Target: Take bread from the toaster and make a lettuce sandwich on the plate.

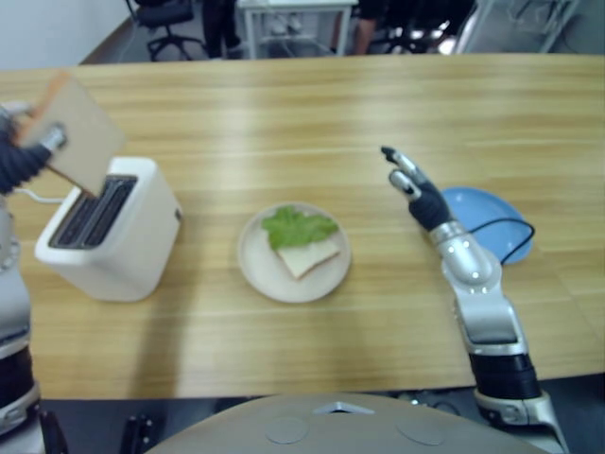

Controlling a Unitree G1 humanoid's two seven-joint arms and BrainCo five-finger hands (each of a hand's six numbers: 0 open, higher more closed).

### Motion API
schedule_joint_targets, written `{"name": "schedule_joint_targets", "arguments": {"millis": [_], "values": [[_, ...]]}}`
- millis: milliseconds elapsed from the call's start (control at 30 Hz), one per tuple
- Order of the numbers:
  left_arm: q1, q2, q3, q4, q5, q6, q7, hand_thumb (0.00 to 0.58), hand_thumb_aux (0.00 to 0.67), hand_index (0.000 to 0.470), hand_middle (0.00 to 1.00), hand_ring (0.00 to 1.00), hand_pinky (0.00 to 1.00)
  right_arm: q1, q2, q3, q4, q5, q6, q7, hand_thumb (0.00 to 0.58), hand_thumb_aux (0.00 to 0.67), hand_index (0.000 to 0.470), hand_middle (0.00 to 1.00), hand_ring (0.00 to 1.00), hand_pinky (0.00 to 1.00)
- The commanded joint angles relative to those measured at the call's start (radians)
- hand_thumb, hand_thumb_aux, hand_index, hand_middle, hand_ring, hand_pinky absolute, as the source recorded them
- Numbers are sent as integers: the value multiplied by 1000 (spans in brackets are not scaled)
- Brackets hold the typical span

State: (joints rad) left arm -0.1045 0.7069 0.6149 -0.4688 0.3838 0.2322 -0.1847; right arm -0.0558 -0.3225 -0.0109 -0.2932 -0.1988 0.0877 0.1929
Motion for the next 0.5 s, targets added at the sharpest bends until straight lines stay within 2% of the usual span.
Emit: {"name": "schedule_joint_targets", "arguments": {"millis": [33, 133, 267, 433, 500], "values": [[-33, -21, 69, -65, -36, -70, 75, 580, 670, 460, 1000, 1000, 1000, 4, 4, 3, 12, 2, -1, -4, 0, 0, 0, 0, 0, 0], [-52, -37, 75, -97, -92, -134, 90, 580, 670, 460, 1000, 1000, 1000, 0, 10, 3, 24, 6, -4, -9, 0, 0, 0, 0, 0, 0], [-104, -52, 26, -111, -207, -135, 57, 580, 670, 460, 1000, 1000, 1000, -2, 14, -15, 45, 19, -11, -21, 0, 0, 0, 0, 0, 0], [-169, -215, -227, -63, -444, -25, -46, 580, 670, 460, 1000, 1000, 1000, -17, 15, -53, 90, 41, -31, -48, 0, 0, 0, 0, 0, 0], [-176, -283, -354, 20, -469, -25, -97, 580, 670, 460, 1000, 1000, 1000, -25, 13, -76, 106, 53, -40, -58, 0, 0, 0, 0, 0, 0]]}}
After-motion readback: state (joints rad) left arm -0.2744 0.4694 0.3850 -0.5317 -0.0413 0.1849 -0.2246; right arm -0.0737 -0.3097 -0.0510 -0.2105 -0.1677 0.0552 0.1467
